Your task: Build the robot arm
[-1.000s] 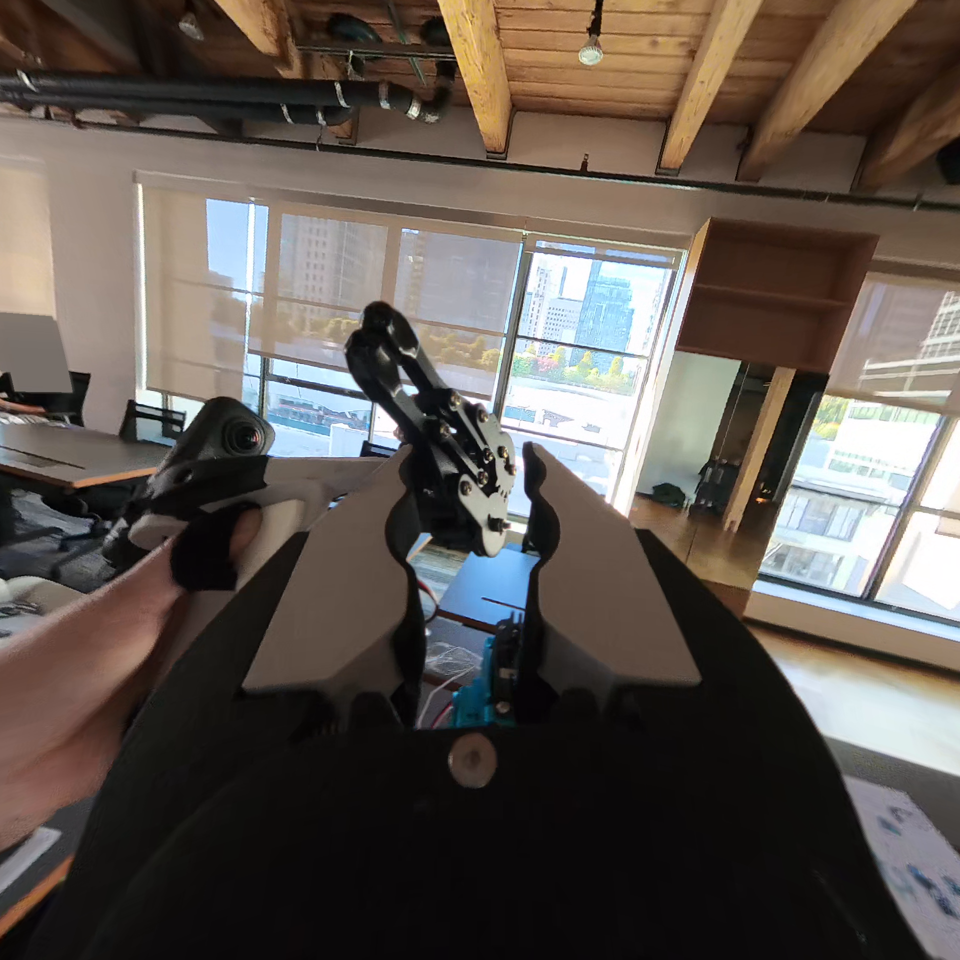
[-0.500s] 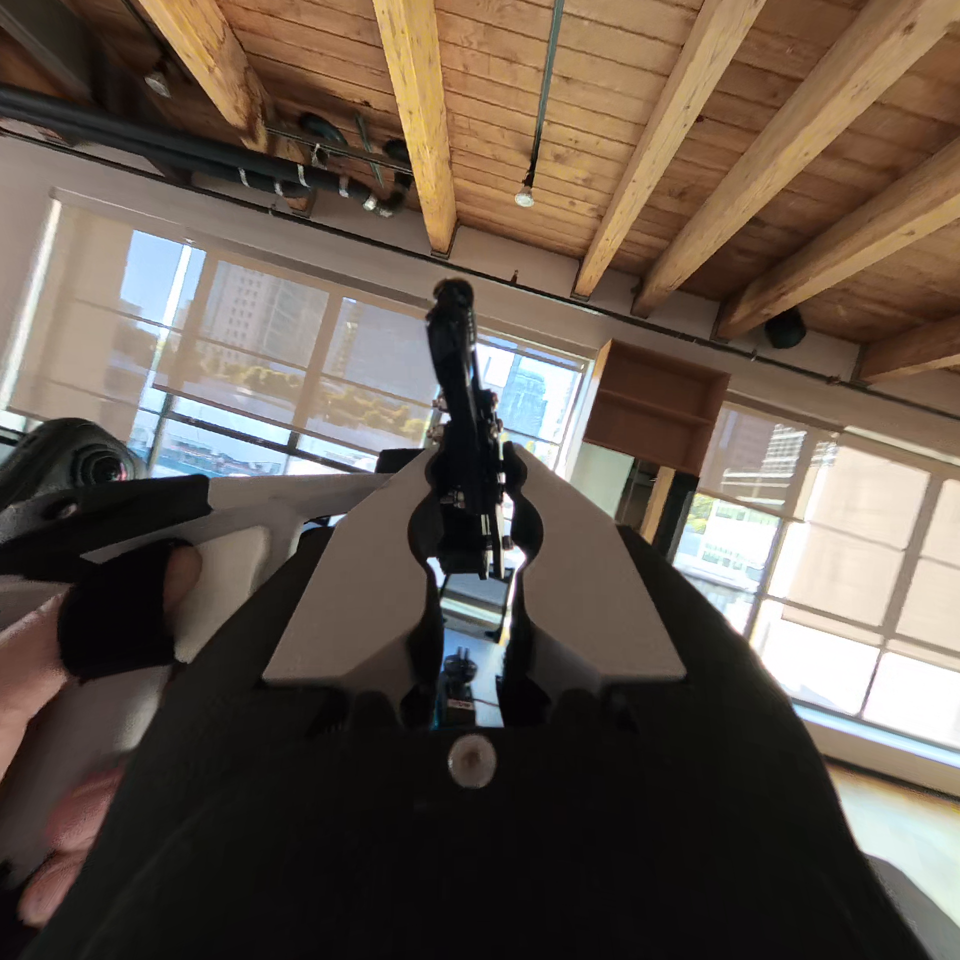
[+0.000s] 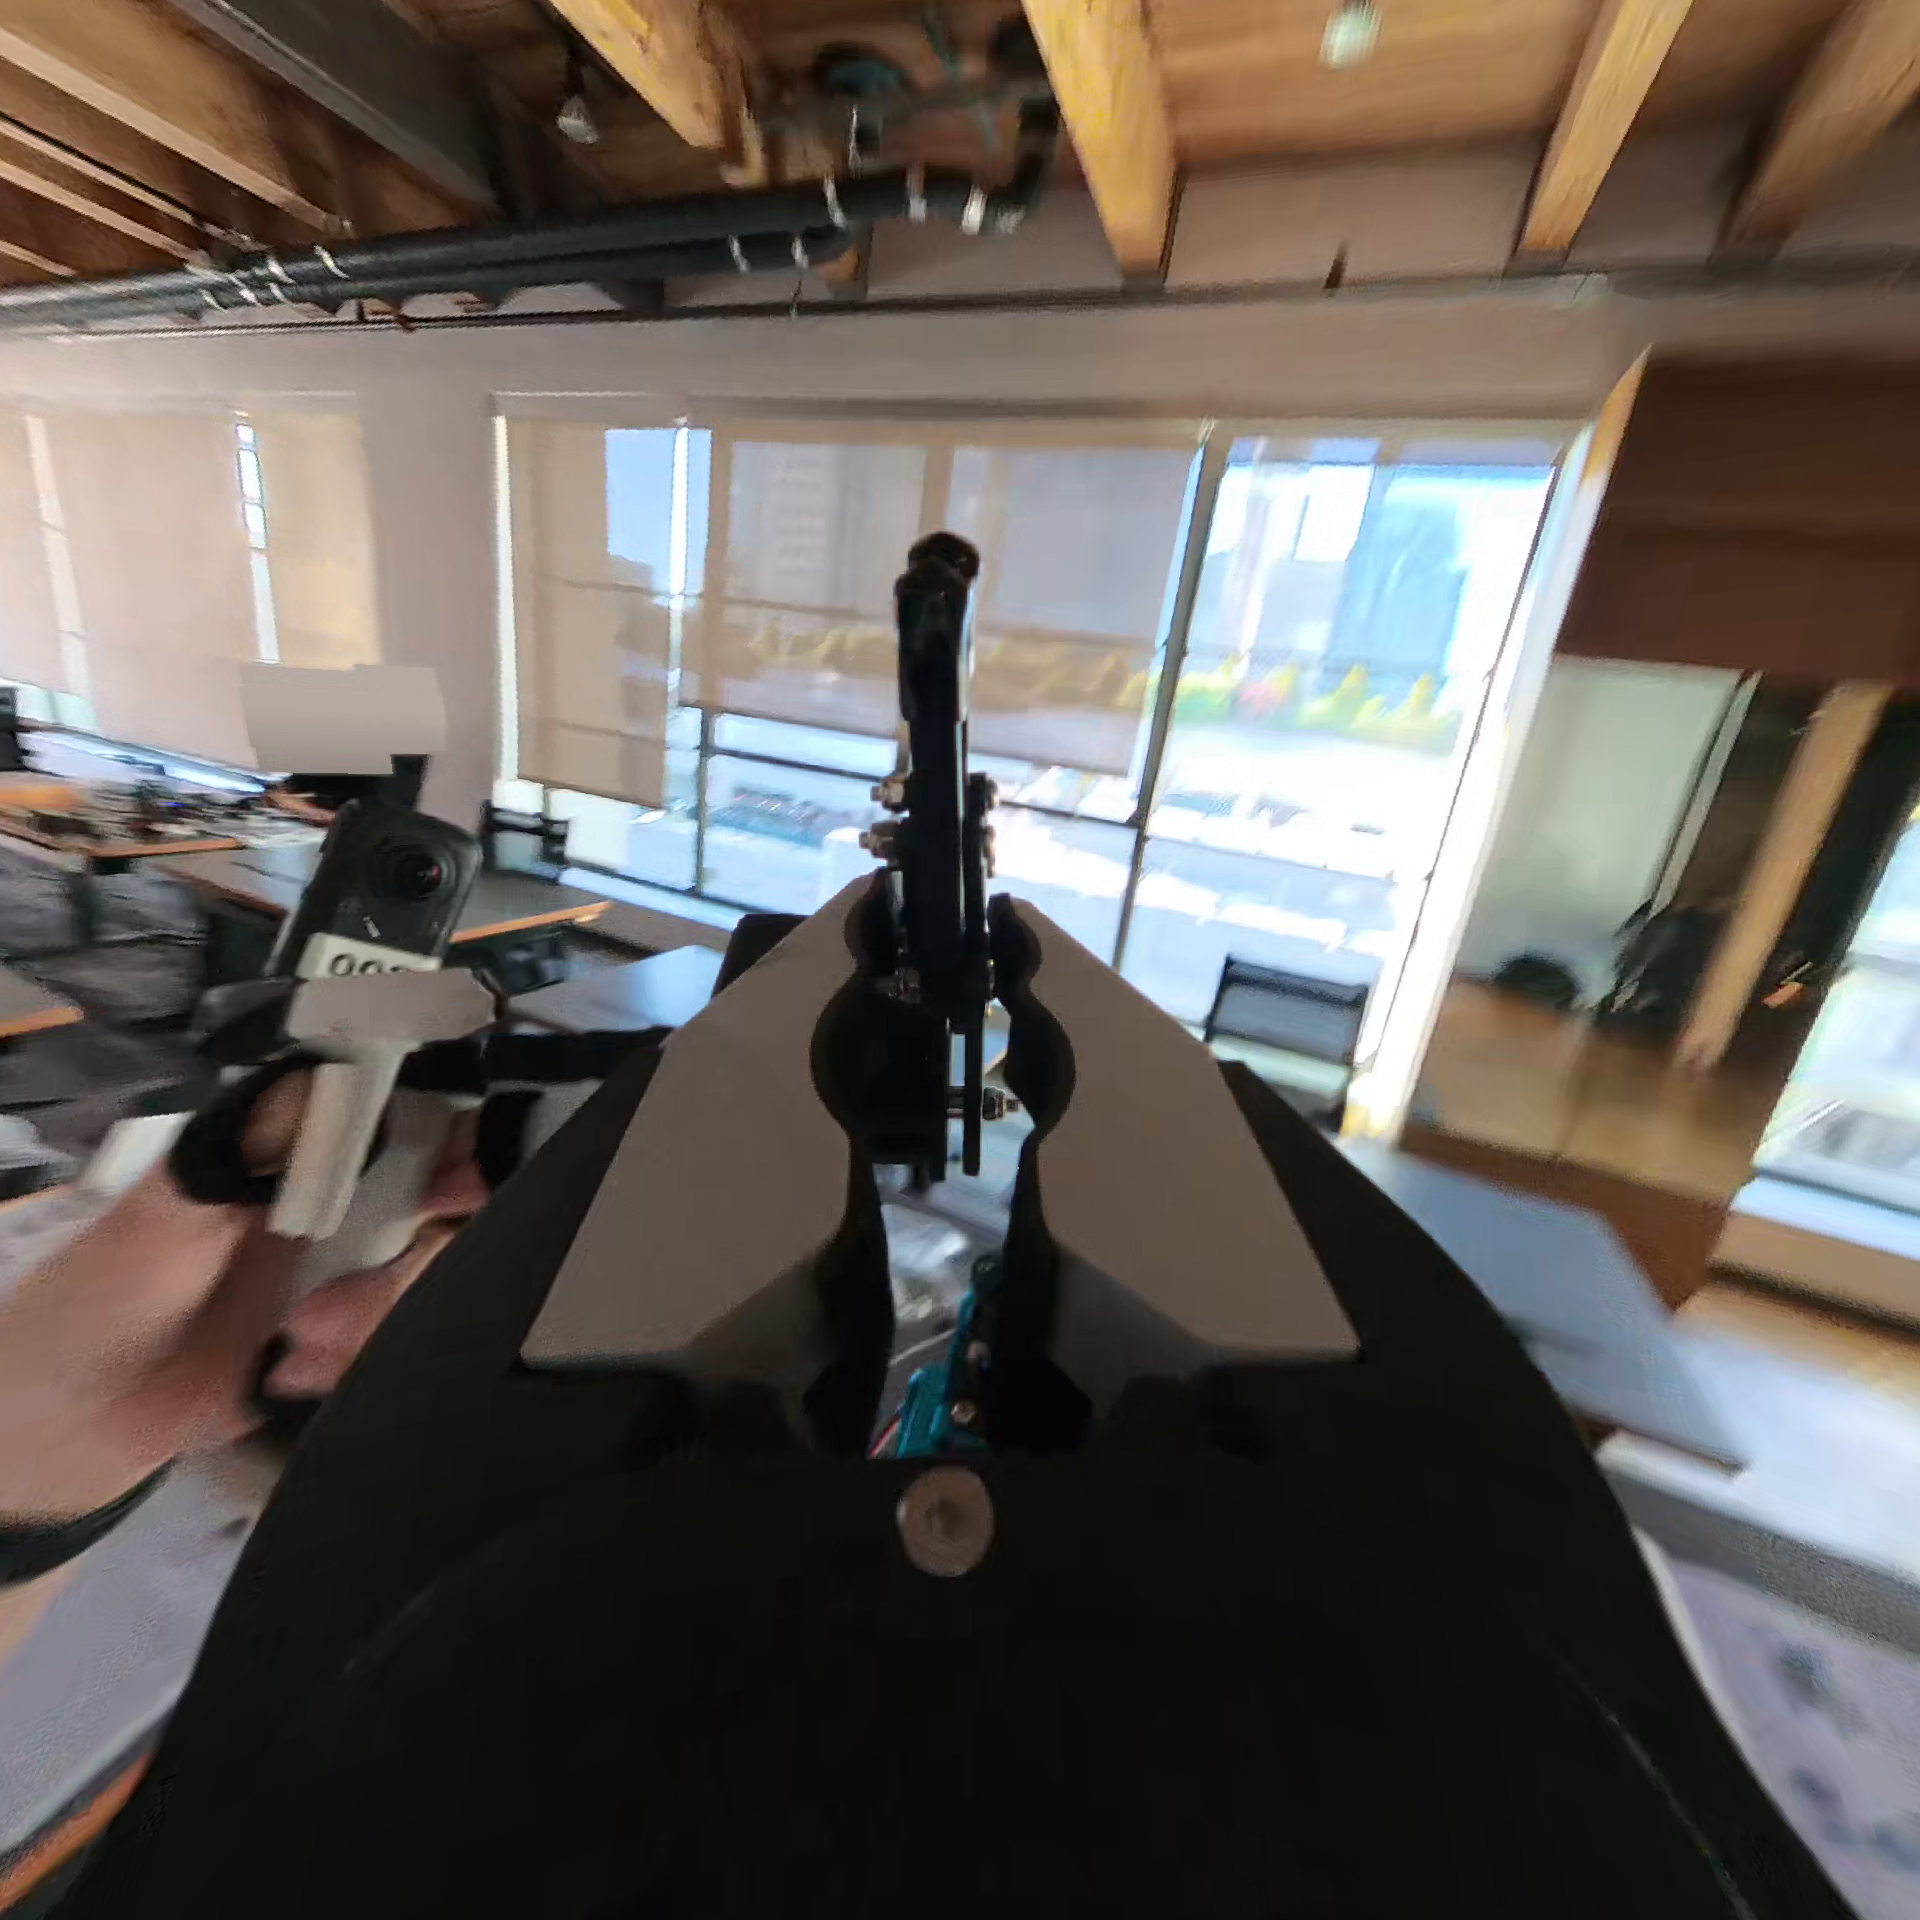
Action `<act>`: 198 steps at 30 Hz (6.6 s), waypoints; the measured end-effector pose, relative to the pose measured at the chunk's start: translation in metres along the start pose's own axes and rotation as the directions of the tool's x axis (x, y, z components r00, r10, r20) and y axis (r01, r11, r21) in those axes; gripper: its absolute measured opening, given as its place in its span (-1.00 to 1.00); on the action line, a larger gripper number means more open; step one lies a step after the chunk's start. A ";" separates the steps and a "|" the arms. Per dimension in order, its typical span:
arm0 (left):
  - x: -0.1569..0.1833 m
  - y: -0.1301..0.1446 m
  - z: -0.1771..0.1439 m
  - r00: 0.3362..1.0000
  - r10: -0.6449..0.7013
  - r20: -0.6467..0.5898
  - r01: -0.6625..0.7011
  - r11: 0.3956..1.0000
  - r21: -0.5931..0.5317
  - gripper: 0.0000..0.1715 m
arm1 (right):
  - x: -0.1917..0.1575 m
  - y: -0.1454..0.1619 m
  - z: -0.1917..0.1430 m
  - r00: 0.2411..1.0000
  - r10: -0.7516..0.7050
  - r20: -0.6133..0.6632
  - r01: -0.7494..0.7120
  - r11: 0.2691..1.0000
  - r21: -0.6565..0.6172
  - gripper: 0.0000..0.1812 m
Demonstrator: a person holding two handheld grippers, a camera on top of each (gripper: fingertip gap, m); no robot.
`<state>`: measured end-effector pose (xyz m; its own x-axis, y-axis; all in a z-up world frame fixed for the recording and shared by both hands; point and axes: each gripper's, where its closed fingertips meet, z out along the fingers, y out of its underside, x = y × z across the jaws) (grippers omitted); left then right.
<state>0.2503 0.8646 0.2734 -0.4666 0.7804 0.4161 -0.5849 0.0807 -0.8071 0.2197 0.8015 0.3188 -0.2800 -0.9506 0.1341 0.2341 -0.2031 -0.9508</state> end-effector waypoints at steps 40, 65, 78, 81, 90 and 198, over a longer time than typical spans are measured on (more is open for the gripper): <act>-0.123 0.065 0.050 0.834 0.551 -0.020 -0.539 0.807 -0.241 -0.76 | 0.041 0.099 0.038 0.867 0.453 -0.207 -0.492 0.842 -0.220 -0.81; -0.121 0.065 0.050 0.769 0.640 0.004 -0.626 0.753 -0.202 -0.69 | 0.044 0.101 0.036 0.900 0.335 -0.280 -0.401 0.888 -0.227 -0.83; -0.122 0.062 0.050 0.797 0.604 0.007 -0.594 0.785 -0.178 -0.76 | 0.042 0.097 0.034 0.960 0.103 -0.262 -0.168 0.956 -0.239 -0.83; -0.123 0.061 0.049 0.801 0.599 0.007 -0.588 0.788 -0.182 -0.76 | 0.039 0.098 0.038 0.964 0.108 -0.243 -0.173 0.949 -0.262 -0.82; -0.121 0.061 0.048 0.821 0.571 -0.012 -0.563 0.806 -0.180 -0.76 | 0.037 0.098 0.040 0.960 0.159 -0.231 -0.222 0.934 -0.279 -0.81; -0.128 0.059 0.044 0.771 0.633 0.068 -0.615 0.768 -0.179 -0.75 | 0.028 0.104 0.048 0.979 0.125 -0.162 -0.166 0.947 -0.276 -0.81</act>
<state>0.2463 0.7425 0.1914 -0.7751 0.6109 -0.1616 -0.0435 -0.3066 -0.9508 0.2807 0.7421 0.2374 -0.3955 -0.9179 -0.0326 0.0114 0.0306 -0.9995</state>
